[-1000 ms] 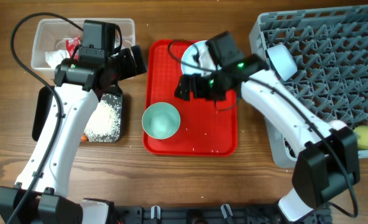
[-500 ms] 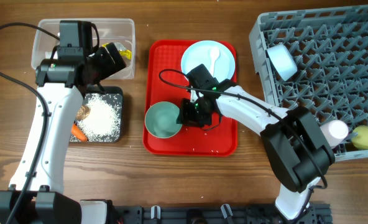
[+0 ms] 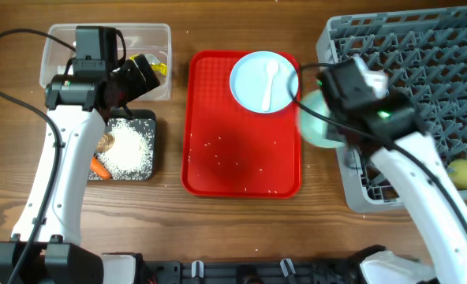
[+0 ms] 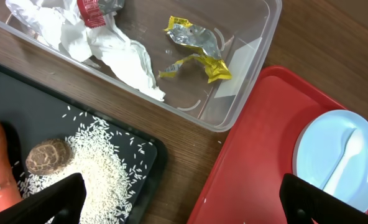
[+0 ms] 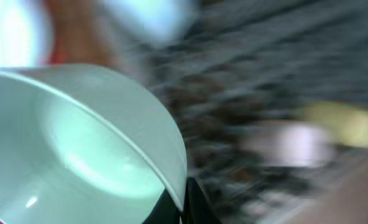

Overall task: Sort waste into correct bins and load items into the dishwasher rack
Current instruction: 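Grasp the green bowl with the right gripper and lift it, then place the green bowl into the rack with the right gripper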

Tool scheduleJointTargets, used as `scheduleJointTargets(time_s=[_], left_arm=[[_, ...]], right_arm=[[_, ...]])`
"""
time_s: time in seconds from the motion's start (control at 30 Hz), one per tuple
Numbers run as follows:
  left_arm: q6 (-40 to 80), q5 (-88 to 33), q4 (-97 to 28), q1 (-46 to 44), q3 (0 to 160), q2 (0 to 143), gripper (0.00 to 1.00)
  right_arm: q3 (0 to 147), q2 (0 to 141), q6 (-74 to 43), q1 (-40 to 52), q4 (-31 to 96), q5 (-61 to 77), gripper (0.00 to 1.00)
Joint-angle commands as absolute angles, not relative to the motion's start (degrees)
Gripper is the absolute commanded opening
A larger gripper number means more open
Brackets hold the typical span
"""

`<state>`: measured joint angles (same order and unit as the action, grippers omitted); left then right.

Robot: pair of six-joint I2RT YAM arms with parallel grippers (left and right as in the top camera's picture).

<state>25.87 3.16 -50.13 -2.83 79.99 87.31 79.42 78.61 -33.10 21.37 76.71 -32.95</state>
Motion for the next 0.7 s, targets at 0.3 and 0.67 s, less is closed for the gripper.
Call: scheduleJointTargets(time_s=[0.3, 0.67], left_arm=[[26.39, 3.53, -50.02, -2.72, 80.36, 87.11, 1.00], [26.39, 3.53, -50.02, -2.72, 80.36, 87.11, 1.00]], right_arm=[[79.40, 94.39, -20.14, 11.38, 77.89, -66.22, 0.04], [79.05, 102.83, -16.49, 10.74, 75.75, -70.63, 0.04]])
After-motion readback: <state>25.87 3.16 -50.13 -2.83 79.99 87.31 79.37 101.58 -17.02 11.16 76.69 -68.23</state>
